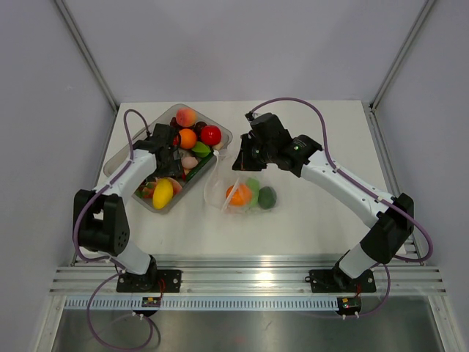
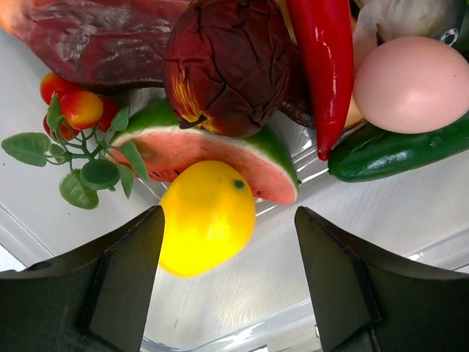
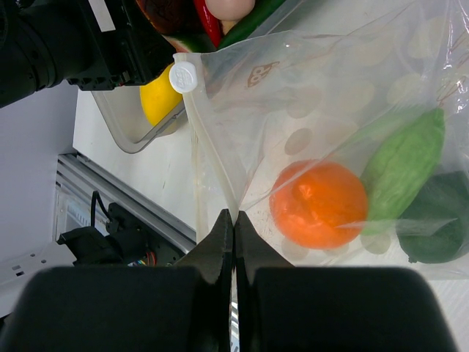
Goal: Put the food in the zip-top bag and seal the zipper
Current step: Adjust the fake fruit in the bin, then pick up the fake fruit from the bin.
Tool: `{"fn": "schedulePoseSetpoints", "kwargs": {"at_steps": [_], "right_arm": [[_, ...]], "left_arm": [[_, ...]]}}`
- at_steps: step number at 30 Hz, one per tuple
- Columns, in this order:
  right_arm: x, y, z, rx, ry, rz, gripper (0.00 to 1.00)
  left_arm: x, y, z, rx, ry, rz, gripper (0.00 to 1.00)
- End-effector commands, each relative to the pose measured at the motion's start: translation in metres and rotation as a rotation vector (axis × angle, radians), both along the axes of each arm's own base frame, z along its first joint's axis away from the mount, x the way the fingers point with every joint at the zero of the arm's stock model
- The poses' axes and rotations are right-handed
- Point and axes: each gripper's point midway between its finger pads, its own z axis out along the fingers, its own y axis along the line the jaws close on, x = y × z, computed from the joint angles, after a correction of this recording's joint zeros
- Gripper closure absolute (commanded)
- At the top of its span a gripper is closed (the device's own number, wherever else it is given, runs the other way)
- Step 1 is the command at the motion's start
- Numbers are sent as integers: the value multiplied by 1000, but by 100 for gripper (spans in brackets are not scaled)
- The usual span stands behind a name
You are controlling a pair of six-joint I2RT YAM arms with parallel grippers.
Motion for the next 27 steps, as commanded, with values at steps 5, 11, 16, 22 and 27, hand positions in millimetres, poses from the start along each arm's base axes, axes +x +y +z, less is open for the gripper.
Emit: {"fn": "schedulePoseSetpoints", "kwargs": {"at_steps": [5, 11, 16, 22, 27], "right_arm": [[-1, 8, 25, 60, -60, 16, 100], [-1, 9, 25, 64, -58, 17, 100], [0, 12, 24, 68, -56, 22, 100], [0, 13, 26, 70, -58, 27, 100], [0, 13, 27, 70, -59, 29, 100]], "left_arm": [[3, -2, -10, -18, 2, 4, 25], [-6, 4, -14, 22, 60, -8, 16], [-14, 4, -25, 23, 99, -8, 20], [-14, 3, -31, 37, 118, -9, 24], [-13, 4, -34, 49, 129, -4, 25]]}}
